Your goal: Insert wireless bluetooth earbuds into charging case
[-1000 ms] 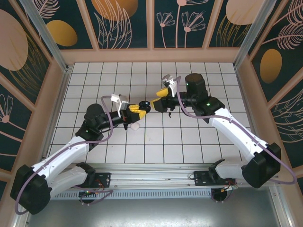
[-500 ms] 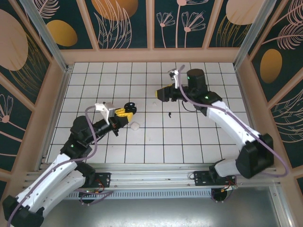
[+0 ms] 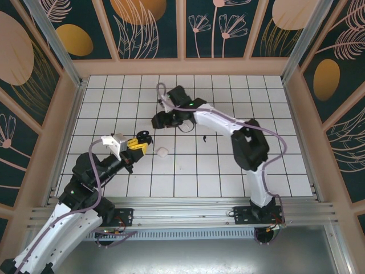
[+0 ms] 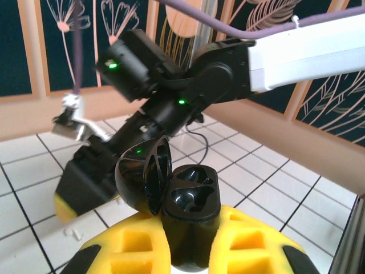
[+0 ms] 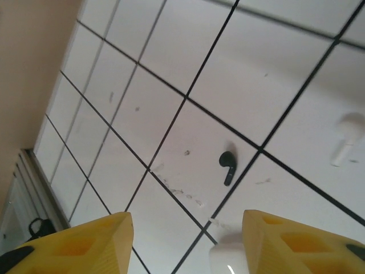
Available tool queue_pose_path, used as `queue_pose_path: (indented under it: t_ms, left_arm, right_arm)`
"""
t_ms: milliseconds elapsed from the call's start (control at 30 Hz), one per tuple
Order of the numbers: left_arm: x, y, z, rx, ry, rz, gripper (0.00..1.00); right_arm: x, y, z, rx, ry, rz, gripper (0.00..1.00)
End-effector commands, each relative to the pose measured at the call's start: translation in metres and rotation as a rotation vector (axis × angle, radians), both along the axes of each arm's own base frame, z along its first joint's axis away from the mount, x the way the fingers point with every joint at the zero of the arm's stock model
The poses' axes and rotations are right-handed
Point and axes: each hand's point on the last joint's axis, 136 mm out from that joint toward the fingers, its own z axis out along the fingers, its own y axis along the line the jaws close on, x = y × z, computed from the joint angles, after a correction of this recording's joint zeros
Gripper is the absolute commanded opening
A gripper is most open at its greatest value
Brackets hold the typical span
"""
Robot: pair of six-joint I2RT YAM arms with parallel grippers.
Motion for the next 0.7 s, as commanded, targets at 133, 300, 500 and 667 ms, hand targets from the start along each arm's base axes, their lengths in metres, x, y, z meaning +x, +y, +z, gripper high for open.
queue_pose_path:
  t_ms: [133, 300, 500, 667]
  left_arm:
    - [-0.008, 0.006, 0.002, 0.033, 0.005, 0.002, 0.00]
    - [-0.011, 0.007, 0.002, 0.034, -0.003, 0.001, 0.00]
    - [-0.011, 0.010, 0.002, 0.050, -0.015, 0.011, 0.00]
    - [-0.009, 0.008, 0.001, 0.057, -0.017, 0.011, 0.00]
  right_arm:
    - [0.003, 0.036, -0.037, -0.152, 0.008, -0.048, 0.45]
    - [0.008, 0.044, -0.060, -0.270, -0.071, -0.062, 0.41]
    - [0.014, 0.040, -0.074, -0.353, -0.113, -0.099, 0.36]
    - [0.008, 0.043, -0.079, -0.367, -0.124, -0.092, 0.32]
